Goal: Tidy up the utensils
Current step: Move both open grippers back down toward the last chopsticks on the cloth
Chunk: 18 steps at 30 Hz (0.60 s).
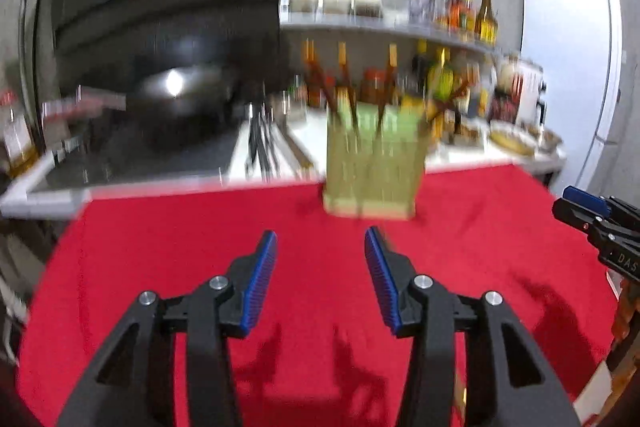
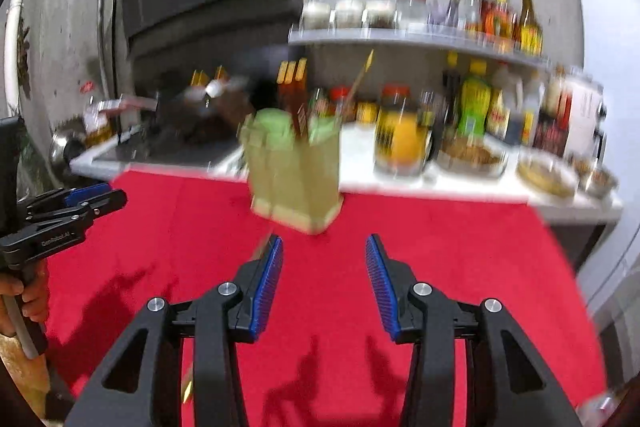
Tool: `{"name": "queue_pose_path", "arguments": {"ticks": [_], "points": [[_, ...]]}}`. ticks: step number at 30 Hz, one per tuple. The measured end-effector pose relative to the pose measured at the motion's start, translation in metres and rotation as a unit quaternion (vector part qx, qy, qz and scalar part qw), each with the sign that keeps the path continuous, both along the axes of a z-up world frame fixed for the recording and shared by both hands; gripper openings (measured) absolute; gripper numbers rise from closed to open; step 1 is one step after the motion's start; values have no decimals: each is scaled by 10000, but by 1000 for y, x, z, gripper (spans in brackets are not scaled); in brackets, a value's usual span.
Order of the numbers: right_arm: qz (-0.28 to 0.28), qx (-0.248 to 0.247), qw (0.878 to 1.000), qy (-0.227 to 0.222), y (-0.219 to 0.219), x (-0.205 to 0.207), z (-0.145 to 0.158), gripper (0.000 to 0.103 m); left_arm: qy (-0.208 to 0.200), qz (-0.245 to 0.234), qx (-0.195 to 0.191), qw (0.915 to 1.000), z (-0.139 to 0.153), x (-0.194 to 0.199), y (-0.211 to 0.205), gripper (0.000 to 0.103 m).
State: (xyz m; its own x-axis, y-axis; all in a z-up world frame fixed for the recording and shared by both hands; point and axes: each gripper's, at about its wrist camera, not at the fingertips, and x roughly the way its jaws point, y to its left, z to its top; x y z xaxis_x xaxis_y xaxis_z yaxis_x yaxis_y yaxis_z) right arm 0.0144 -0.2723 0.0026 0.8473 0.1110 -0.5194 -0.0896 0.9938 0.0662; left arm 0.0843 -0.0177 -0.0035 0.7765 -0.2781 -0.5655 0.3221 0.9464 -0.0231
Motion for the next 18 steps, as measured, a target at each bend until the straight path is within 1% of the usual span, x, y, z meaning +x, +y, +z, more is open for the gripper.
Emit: {"name": "queue_pose_path", "arguments": {"ticks": [2, 5, 7, 10, 12, 14, 16, 18], "points": [[72, 16, 9996, 269, 8, -7, -21, 45, 294, 17, 121, 9995, -23, -10, 2, 45], [183, 86, 9980, 597, 21, -16, -47, 45, 630, 63, 186, 9978, -46, -20, 7, 45], [263, 116, 9966, 767, 29, -20, -58, 45, 762, 69, 244, 9968, -57, -25, 11, 45], [437, 108, 9941, 990, 43, -18, -69, 44, 807, 145, 385, 9959, -66, -26, 14, 45], [568, 73, 9926, 1072, 53, -16, -71, 43, 905, 174, 345, 9952, -70, -25, 18, 45], [713, 19, 9911, 1122, 64, -13, -72, 36, 969, 185, 297, 9947, -71, -23, 23, 45], [802, -20, 9900, 1157, 73, -10, -72, 27, 977, 197, 337, 9944, -72, -23, 22, 45], [880, -10, 9885, 1227, 80, -7, -74, 21, 1021, 177, 320, 9941, -72, -23, 24, 45]]}}
